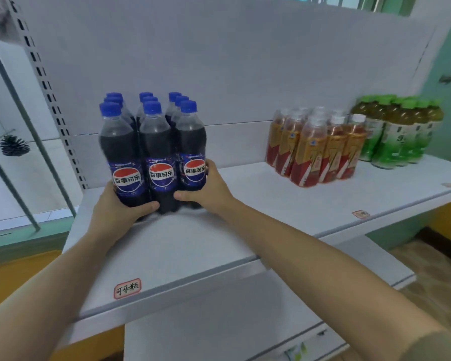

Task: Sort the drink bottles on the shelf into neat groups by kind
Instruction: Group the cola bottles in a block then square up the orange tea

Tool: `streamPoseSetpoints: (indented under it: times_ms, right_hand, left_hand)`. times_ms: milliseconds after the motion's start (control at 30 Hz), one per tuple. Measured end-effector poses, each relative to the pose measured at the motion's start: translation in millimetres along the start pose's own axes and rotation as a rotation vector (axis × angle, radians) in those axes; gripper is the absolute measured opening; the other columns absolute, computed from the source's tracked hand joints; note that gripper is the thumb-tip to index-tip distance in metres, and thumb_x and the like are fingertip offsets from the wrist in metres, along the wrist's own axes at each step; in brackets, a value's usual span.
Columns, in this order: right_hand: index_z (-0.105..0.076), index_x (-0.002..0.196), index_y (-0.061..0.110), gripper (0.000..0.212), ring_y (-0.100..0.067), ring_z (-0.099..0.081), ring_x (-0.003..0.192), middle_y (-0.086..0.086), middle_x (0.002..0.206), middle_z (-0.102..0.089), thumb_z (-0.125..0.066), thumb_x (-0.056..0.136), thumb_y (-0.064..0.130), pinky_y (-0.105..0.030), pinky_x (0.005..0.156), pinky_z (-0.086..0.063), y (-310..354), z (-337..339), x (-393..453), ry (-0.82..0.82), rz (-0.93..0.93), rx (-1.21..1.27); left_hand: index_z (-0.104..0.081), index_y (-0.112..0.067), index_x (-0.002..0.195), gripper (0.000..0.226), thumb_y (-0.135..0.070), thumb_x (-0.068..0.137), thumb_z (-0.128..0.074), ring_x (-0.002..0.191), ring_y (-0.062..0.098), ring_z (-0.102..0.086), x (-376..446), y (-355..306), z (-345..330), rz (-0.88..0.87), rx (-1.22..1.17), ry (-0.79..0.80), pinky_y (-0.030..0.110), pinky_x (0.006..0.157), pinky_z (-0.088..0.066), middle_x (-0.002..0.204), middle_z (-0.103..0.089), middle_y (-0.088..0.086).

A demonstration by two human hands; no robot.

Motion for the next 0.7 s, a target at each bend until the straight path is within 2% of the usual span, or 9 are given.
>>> streamPoseSetpoints:
  times_ms: [67,133,333,467,600,700]
  right_hand:
    - [-0.034,0.144,0.022,0.112,-0.014,-0.062,0.120,0.006,0.134,-0.061,-0.100,0.055,0.028,-0.045,0.106,-0.051,1,-1,3,0.003,0.013,0.023]
    - [-0.033,0.145,0.023,0.115,-0.015,-0.062,0.119,0.006,0.135,-0.060,-0.100,0.052,0.031,-0.044,0.104,-0.052,0,-2,5,-0.004,0.022,0.045]
    - [-0.039,0.143,0.023,0.120,-0.011,-0.064,0.116,0.009,0.131,-0.063,-0.098,0.041,0.044,-0.044,0.100,-0.055,-6,-5,11,0.007,0.042,0.094]
    - [-0.040,0.143,0.024,0.108,-0.004,-0.064,0.115,0.011,0.132,-0.062,-0.099,0.054,0.035,-0.030,0.096,-0.056,-8,-6,10,0.016,0.071,0.097]
    - [-0.039,0.143,0.026,0.088,0.012,-0.062,0.106,0.016,0.128,-0.060,-0.089,0.072,0.011,-0.010,0.081,-0.052,-13,0,12,-0.011,0.085,0.166]
    - [-0.040,0.145,0.028,0.081,0.011,-0.060,0.111,0.021,0.127,-0.060,-0.085,0.080,0.014,-0.013,0.089,-0.051,-10,-3,9,0.025,0.121,0.114]
  left_hand:
    - [-0.055,-0.021,0.135,0.091,-0.035,0.057,-0.099,0.110,0.019,-0.065,-4,-6,1,-0.005,0.018,0.006,0.038,0.096,-0.050,0.127,-0.069,-0.002]
    - [-0.054,-0.020,0.135,0.094,-0.033,0.054,-0.101,0.113,0.020,-0.065,-5,-7,0,0.014,0.015,0.006,0.044,0.102,-0.051,0.128,-0.069,-0.001]
    - [-0.054,-0.023,0.135,0.100,-0.041,0.048,-0.101,0.118,0.018,-0.063,-6,-10,1,0.017,0.091,-0.049,0.044,0.103,-0.050,0.132,-0.067,-0.005]
    - [-0.052,-0.023,0.138,0.100,-0.040,0.052,-0.100,0.120,0.018,-0.062,-9,-12,0,0.008,0.109,-0.052,0.045,0.105,-0.049,0.134,-0.065,-0.005]
    - [-0.053,-0.023,0.135,0.097,-0.039,0.052,-0.100,0.118,0.017,-0.063,-8,-10,1,0.013,0.111,-0.063,0.046,0.104,-0.050,0.131,-0.067,-0.005]
    - [-0.052,-0.023,0.137,0.098,-0.039,0.053,-0.100,0.120,0.017,-0.062,-6,-10,0,0.001,0.104,-0.050,0.047,0.104,-0.050,0.132,-0.065,-0.005]
Point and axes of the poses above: each hand's wrist, its own x-axis towards the middle knuckle, its own z-axis out of the back of the hand, y = z × x, the point moved 8 cm from there along x, towards the middle knuckle
